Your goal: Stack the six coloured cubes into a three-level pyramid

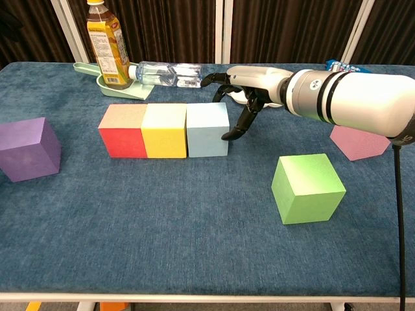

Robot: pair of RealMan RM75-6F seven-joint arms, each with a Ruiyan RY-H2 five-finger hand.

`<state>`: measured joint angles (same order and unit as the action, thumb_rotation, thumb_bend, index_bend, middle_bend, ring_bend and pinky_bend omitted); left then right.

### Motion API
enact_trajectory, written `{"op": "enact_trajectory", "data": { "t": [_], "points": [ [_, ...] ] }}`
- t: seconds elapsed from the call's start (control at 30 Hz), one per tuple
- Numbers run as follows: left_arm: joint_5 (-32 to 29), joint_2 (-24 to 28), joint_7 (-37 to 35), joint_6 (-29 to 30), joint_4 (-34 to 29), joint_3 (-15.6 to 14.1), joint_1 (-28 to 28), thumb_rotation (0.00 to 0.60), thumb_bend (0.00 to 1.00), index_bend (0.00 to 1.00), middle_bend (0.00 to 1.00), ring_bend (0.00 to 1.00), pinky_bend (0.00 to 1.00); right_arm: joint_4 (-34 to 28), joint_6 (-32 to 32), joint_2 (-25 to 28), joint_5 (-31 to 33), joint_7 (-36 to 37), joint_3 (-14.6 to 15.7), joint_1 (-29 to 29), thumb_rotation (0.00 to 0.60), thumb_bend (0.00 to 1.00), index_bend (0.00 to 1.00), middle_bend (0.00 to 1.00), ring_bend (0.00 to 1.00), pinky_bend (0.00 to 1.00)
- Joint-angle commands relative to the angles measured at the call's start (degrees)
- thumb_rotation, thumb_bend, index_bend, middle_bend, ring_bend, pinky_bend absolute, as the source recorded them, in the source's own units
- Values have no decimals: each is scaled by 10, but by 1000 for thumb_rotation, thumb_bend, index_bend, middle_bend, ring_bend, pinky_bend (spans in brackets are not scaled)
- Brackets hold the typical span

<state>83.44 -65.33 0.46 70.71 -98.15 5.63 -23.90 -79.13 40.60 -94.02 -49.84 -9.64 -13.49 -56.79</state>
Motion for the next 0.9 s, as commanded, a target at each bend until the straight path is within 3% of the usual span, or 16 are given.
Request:
{"op": "enact_trajectory", "data": {
  "t": [0.03,0.9],
  "points": [
    [-1,0,0,-1,0,0,-1,600,0,174,207,203,46,1,-1,-1,-2,2,0,0,600,126,0,245,0,0],
    [3,-3,-10,2,8,-1,1,600,0,174,207,203,46,10,0,-17,2,4,-2,-7,600,157,0,274,0,0]
  ]
}}
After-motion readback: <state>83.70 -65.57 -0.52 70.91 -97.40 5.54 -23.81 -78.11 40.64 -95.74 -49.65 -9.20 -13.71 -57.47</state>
